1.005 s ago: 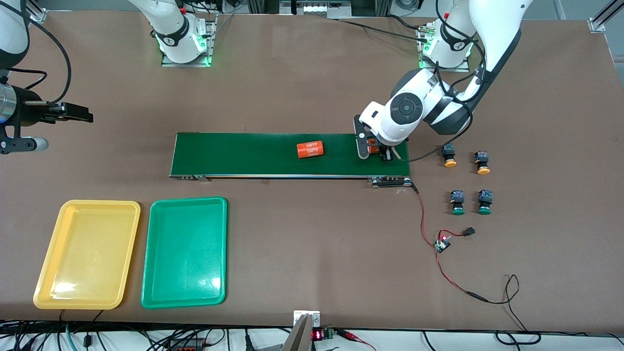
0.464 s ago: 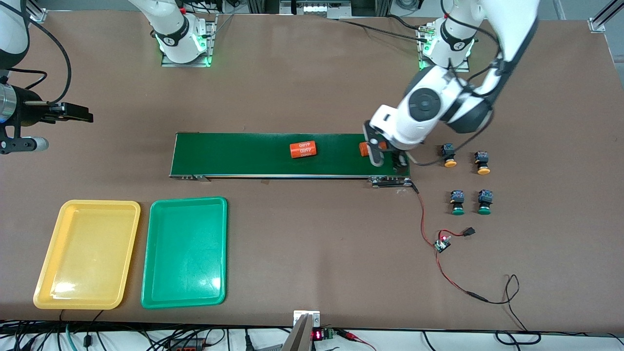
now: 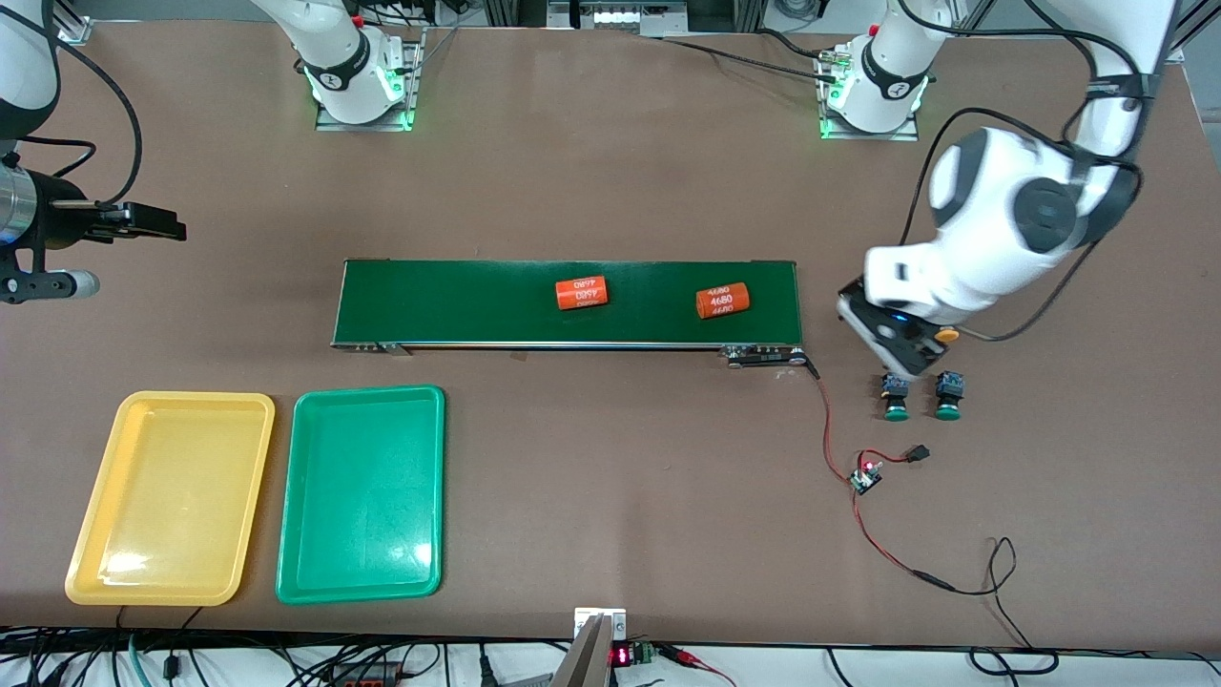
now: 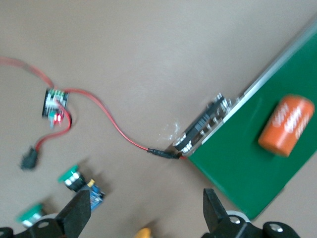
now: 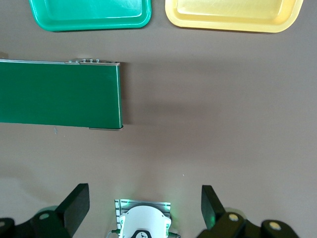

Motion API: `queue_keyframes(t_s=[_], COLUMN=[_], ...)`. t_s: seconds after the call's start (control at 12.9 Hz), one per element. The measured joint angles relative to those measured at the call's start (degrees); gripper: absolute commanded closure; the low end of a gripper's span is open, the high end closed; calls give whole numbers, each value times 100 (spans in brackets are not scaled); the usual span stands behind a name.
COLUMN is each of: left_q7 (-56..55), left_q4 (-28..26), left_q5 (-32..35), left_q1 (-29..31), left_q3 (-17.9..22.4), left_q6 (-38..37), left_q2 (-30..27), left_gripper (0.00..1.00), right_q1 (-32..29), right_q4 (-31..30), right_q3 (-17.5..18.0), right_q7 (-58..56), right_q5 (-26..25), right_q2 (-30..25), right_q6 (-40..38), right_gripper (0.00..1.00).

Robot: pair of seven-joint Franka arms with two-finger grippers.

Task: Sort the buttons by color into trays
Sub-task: 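Return the left gripper and grasp a green-cap button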

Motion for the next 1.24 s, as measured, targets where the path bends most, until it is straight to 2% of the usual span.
queue_keyframes(t_s=[0.15, 0.46, 0.77, 1.24], left_q7=[-626, -1265, -1952, -1979], left_q4=[104, 396, 513, 546], left_q5=[-758, -774, 900, 1071], left_q1=[-24, -273, -441, -519], left_q3=[377, 1179, 1325, 1374], left_q6=[82, 411, 864, 893], left_q2=[275, 1078, 1614, 2149], left_gripper=[0, 0, 0, 0], right_q1=[-1, -1, -2, -2], right_q4=[0, 0, -1, -1], right_q3=[1, 1, 1, 1], right_q7=[-14, -58, -66, -67], right_q5=[0, 1, 1, 1], right_q2=[0, 3, 5, 7], right_q6=[-44, -110, -130, -159], right_gripper=[0, 0, 0, 0])
